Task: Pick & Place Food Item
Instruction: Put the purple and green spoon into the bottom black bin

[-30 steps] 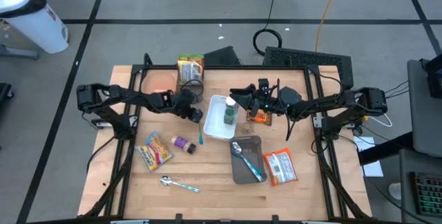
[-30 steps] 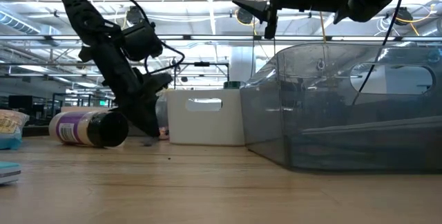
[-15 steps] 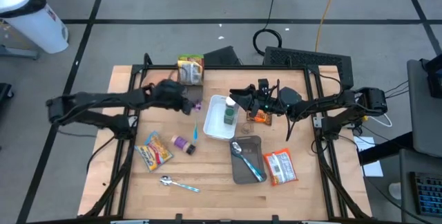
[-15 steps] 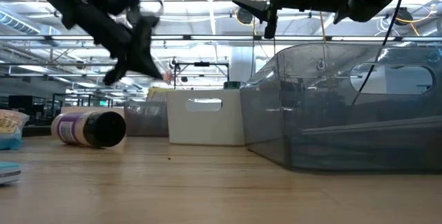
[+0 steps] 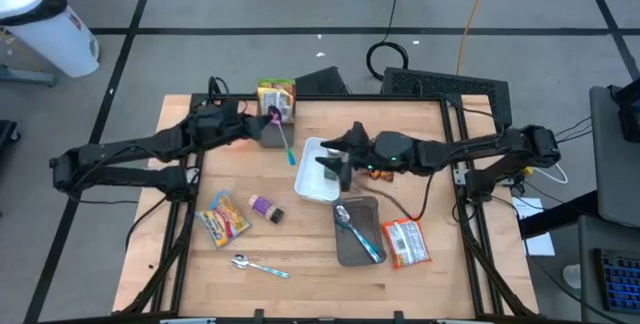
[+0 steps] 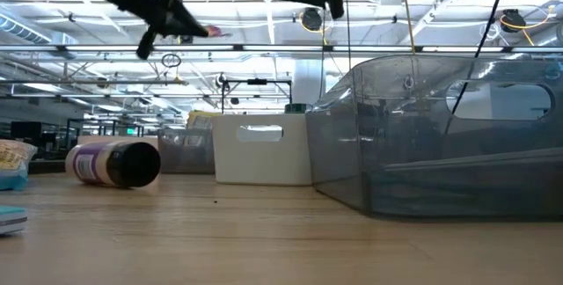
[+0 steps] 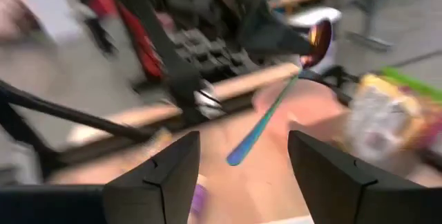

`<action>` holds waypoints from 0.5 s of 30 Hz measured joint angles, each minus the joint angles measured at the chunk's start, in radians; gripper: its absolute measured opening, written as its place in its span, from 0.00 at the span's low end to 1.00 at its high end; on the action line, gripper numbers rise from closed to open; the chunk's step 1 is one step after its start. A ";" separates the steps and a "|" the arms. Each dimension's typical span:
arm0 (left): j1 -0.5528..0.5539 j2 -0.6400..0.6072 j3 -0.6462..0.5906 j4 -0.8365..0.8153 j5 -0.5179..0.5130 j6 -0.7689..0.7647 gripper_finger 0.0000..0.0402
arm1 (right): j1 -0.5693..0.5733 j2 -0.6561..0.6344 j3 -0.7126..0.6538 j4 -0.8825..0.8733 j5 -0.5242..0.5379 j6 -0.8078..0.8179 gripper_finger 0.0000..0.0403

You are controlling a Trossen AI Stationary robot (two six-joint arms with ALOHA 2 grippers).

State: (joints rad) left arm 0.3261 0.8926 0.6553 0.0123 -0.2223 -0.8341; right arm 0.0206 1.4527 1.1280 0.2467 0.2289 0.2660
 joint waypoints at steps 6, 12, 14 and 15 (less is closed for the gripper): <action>-0.038 0.136 0.122 0.045 -0.074 0.019 0.00 | -0.001 0.066 0.157 -0.134 0.098 -0.073 0.53; -0.075 0.279 0.274 0.046 -0.094 0.061 0.00 | 0.001 0.085 0.163 -0.170 0.260 -0.072 0.53; -0.086 0.311 0.314 0.044 -0.093 0.087 0.00 | 0.001 0.080 0.165 -0.158 0.291 -0.076 0.53; -0.091 0.327 0.335 0.044 -0.091 0.092 0.00 | 0.001 0.079 0.165 -0.156 0.303 -0.081 0.53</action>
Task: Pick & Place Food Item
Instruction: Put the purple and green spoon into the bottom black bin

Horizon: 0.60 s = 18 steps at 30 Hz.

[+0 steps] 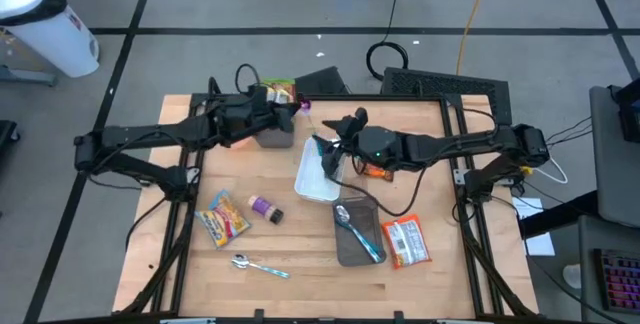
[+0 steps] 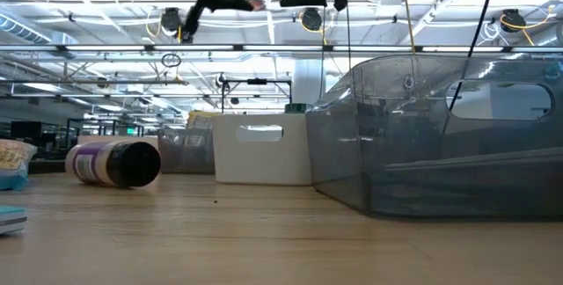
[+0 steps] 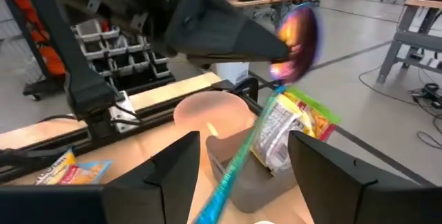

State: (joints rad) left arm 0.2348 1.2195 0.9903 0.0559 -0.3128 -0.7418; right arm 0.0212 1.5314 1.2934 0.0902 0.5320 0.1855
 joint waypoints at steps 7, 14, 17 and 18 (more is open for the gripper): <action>-0.034 0.073 0.092 -0.001 0.048 0.022 0.00 | 0.001 0.002 0.000 -0.003 0.018 -0.015 0.53; -0.064 0.084 0.108 -0.001 0.045 0.033 0.00 | 0.001 0.003 0.000 -0.004 0.019 -0.015 0.53; -0.070 0.084 0.108 -0.001 0.041 0.033 0.00 | 0.003 0.003 0.000 -0.004 0.021 -0.013 0.52; -0.072 0.084 0.108 -0.001 0.041 0.033 0.00 | 0.005 0.003 0.000 -0.004 0.022 -0.008 0.51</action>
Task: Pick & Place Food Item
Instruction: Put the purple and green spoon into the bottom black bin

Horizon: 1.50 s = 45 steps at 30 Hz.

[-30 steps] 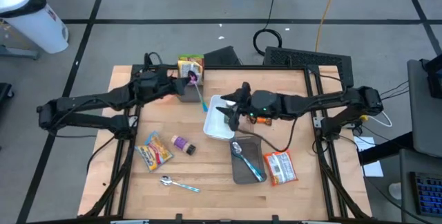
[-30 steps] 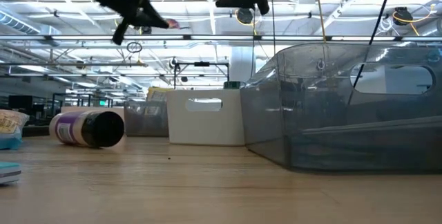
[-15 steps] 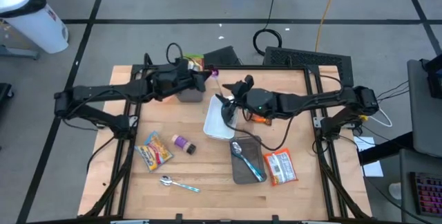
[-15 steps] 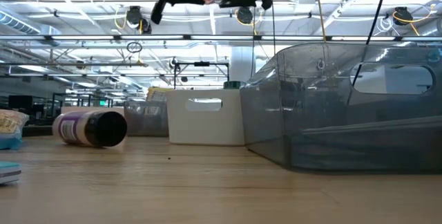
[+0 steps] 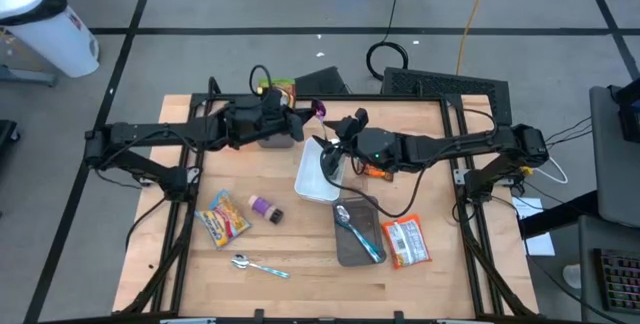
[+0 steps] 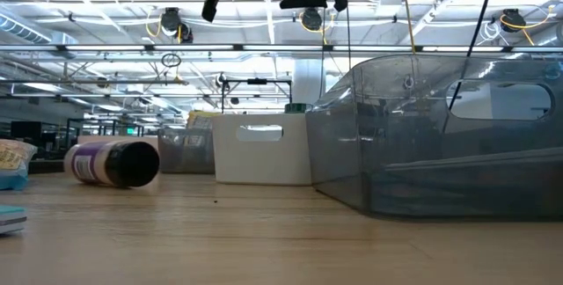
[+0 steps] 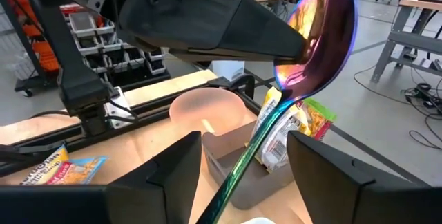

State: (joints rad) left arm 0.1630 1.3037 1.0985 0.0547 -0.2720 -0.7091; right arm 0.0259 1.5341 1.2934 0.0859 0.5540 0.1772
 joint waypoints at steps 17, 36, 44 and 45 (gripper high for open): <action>-0.002 -0.001 0.000 -0.030 -0.025 0.037 0.00 | 0.015 0.000 -0.001 -0.006 0.052 0.062 0.04; 0.046 -0.002 0.000 0.030 0.170 0.150 0.15 | 0.016 -0.010 -0.002 0.011 0.040 0.068 0.00; 0.116 0.000 0.000 0.064 0.337 0.150 0.38 | 0.015 -0.030 0.000 0.017 0.017 0.060 0.00; 0.123 0.001 0.000 0.071 0.359 0.150 0.40 | 0.015 -0.038 0.000 0.010 0.015 0.059 0.00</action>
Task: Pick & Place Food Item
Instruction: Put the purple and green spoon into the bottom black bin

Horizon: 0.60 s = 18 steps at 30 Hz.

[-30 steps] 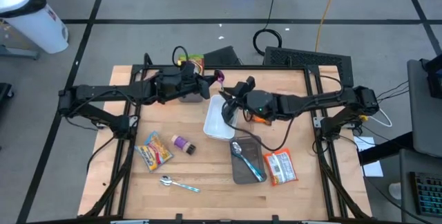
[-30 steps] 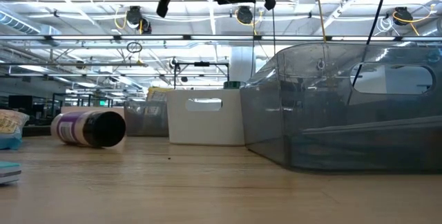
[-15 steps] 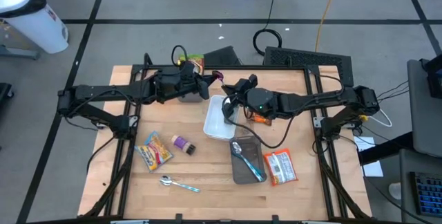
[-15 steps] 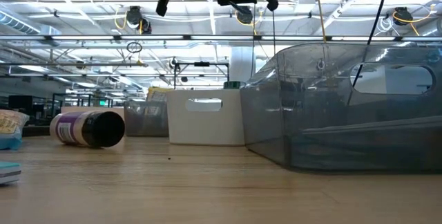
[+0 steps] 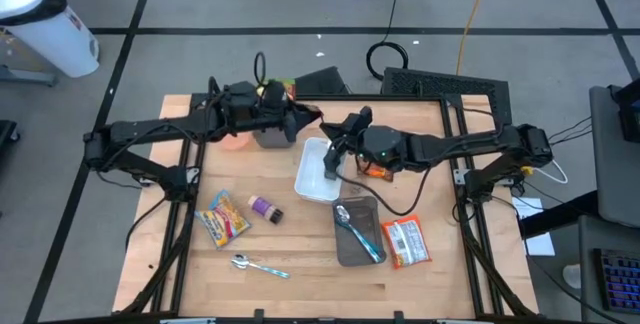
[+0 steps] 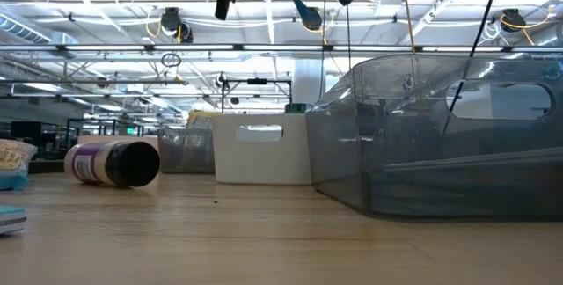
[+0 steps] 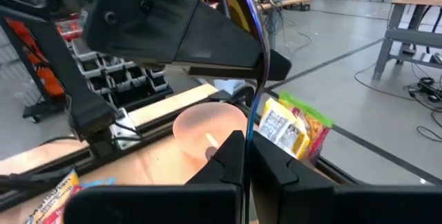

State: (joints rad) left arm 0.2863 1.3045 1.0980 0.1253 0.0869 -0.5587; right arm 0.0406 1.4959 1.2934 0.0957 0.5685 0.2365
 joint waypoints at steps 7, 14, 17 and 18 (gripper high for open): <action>0.062 -0.027 0.000 0.049 0.137 0.033 0.51 | -0.009 -0.061 0.000 -0.029 -0.020 -0.026 0.00; 0.111 -0.102 0.000 0.064 0.262 0.078 0.52 | -0.027 -0.162 0.000 -0.180 -0.116 0.007 0.00; 0.130 -0.134 0.000 0.061 0.291 0.086 0.52 | -0.027 -0.192 0.000 -0.260 -0.178 0.049 0.00; 0.136 -0.145 0.000 0.059 0.304 0.085 0.52 | -0.027 -0.196 0.000 -0.291 -0.205 0.070 0.00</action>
State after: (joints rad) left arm 0.4223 1.1594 1.0977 0.1841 0.3910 -0.4739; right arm 0.0135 1.2994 1.2930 -0.1957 0.3633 0.3064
